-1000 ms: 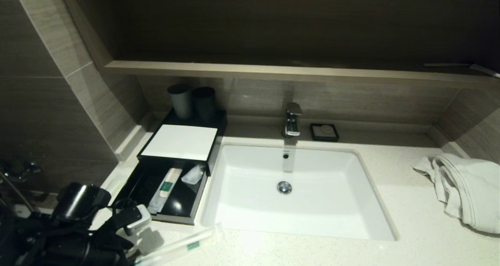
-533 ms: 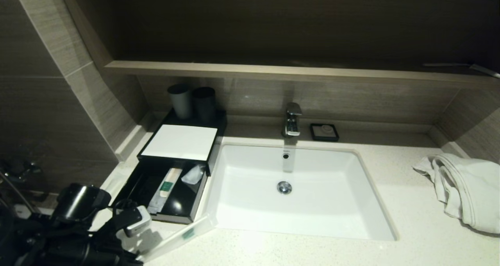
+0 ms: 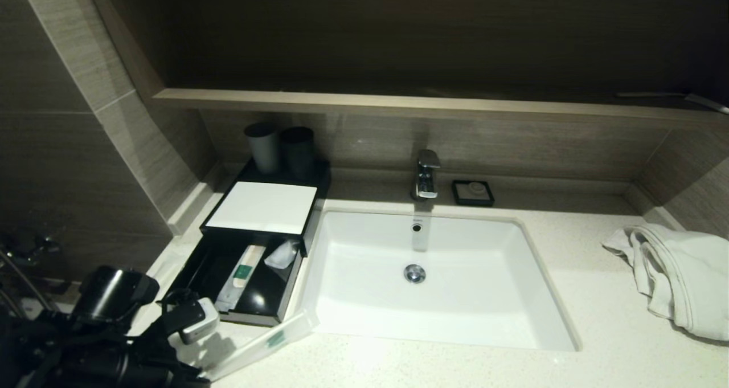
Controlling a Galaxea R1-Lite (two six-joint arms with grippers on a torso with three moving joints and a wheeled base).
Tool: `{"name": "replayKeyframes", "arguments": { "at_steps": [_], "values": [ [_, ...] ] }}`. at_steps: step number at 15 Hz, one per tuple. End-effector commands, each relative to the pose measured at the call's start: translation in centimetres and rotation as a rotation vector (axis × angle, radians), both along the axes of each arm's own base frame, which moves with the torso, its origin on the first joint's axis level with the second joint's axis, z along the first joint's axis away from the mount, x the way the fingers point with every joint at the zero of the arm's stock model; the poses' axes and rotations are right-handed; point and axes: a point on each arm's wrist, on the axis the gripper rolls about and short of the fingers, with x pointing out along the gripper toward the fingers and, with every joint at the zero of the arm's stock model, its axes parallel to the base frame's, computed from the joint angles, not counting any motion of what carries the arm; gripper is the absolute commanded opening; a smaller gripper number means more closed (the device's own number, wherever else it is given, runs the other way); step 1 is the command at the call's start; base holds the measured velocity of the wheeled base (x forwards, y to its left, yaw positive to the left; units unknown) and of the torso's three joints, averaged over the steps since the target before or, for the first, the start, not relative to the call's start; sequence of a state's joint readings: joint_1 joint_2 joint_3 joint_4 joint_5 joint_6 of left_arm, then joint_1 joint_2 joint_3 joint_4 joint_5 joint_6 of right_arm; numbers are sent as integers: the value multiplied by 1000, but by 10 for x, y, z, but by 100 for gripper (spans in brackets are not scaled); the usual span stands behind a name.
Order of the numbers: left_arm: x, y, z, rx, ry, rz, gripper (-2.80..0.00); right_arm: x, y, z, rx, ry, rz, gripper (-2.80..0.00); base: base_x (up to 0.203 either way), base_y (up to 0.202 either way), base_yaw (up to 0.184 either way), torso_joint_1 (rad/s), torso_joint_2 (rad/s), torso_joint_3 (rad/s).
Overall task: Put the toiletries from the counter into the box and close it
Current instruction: Pick up the bathroom toiletry, then place the bathroom toiletry into the drawer
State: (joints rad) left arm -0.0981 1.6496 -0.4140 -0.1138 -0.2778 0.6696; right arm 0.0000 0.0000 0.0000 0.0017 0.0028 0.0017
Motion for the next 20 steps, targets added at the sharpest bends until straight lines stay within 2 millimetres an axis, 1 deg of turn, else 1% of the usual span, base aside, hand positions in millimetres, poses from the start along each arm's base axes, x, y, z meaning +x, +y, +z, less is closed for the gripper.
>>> {"name": "replayKeyframes", "arguments": {
  "at_steps": [1, 6, 9, 13, 15, 17, 20],
  "values": [
    [0, 0, 2, -16, -12, -10, -280, 0, 0, 0, 0, 0, 0, -280, 0, 0, 0, 0, 0, 0],
    [-1, -1, 15, -78, -61, -16, -280, 0, 0, 0, -1, 0, 0, -280, 0, 0, 0, 0, 0, 0],
    [-6, -2, 32, -162, -112, 18, -280, 0, 0, 0, 0, 0, 0, -280, 0, 0, 0, 0, 0, 0],
    [-1, -3, 60, -336, -111, 262, -280, 0, 0, 0, 0, 0, 0, -280, 0, 0, 0, 0, 0, 0],
    [-6, -5, 75, -409, -113, 336, -280, 0, 0, 0, 0, 0, 0, -280, 0, 0, 0, 0, 0, 0],
    [-17, -6, 90, -418, -34, 384, -280, 0, 0, 0, 0, 0, 0, -280, 0, 0, 0, 0, 0, 0],
    [-29, -5, 119, -383, 111, 441, -280, 0, 0, 0, 0, 0, 0, -280, 0, 0, 0, 0, 0, 0]
  ]
}}
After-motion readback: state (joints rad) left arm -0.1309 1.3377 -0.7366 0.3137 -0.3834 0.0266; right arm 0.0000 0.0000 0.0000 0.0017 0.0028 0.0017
